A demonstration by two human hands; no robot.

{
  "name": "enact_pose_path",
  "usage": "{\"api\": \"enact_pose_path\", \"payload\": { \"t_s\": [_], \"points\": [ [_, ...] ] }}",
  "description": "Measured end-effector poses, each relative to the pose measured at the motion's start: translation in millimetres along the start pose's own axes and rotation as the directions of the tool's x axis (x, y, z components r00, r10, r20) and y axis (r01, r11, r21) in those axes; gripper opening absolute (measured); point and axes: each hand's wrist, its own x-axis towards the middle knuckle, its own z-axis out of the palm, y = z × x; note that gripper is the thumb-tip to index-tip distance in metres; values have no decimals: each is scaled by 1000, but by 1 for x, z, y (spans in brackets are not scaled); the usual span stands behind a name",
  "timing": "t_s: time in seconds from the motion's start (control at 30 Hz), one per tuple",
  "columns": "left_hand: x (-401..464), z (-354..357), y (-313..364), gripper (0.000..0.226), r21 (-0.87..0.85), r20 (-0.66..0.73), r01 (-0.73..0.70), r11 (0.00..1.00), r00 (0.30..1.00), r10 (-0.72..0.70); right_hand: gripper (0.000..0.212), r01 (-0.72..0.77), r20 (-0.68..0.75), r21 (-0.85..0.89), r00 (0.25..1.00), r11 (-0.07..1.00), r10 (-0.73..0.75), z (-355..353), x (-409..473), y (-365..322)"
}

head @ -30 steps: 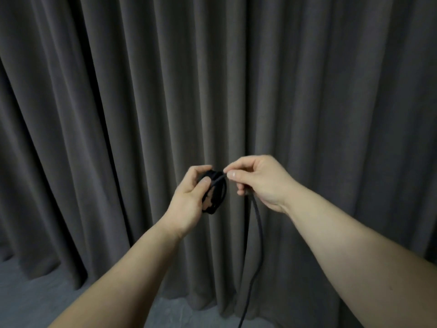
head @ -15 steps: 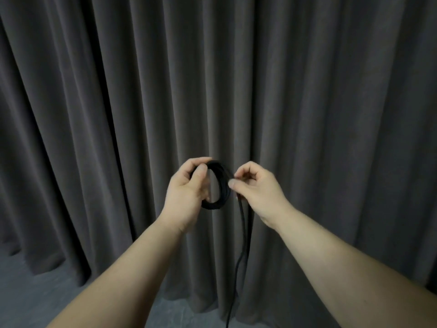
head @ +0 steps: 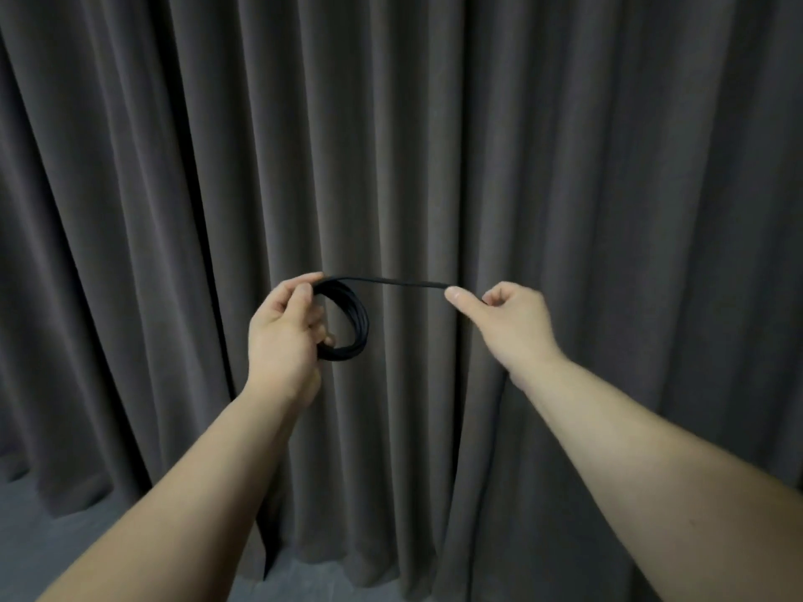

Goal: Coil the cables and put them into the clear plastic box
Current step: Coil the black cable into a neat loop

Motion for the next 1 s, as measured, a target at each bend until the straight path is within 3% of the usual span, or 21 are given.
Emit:
{"api": "enact_pose_path", "payload": {
  "t_s": [0.1,0.17,0.2,0.27,0.37,0.5,0.57,0.67,0.77,0.83,0.93,1.0],
  "points": [
    [7,-5,5,25,25,-56,-10,1000,998,11,24,-160,205,143,970,977,129,-6,6,-2],
    [7,-7,3,25,54,-68,-9,998,998,13,20,-191,236,226,962,955,137,-5,3,2],
    [5,-7,0,24,65,-63,-7,998,998,11,21,-157,192,203,974,967,118,-3,1,5],
    [0,-4,-3,24,71,-35,0,997,999,3,19,-33,58,-21,998,999,34,0,-2,13],
    [-6,1,-5,22,43,8,14,999,1000,-14,8,113,17,-446,993,888,-118,1,-12,18],
    [-10,8,-5,21,35,68,2,999,998,-5,9,334,277,-730,942,596,-188,5,-30,14],
    [-12,12,-7,19,62,103,-18,998,995,11,12,484,432,-720,873,497,-225,6,-37,11],
    [-14,17,-11,20,125,154,-43,991,988,23,18,670,654,-599,725,438,-215,3,-43,3],
    [-17,17,-19,21,175,198,-58,983,980,23,21,746,759,-457,611,485,-223,3,-43,-9],
    [-18,17,-22,21,199,184,-52,979,983,15,15,695,723,-358,629,624,-286,2,-37,-9],
    [-16,13,-21,24,167,94,-20,986,996,5,15,358,462,-108,844,927,-272,-2,-30,-2],
    [-12,7,-18,24,139,40,0,990,999,-6,21,94,270,159,953,983,-135,-7,-27,0]
  ]
}}
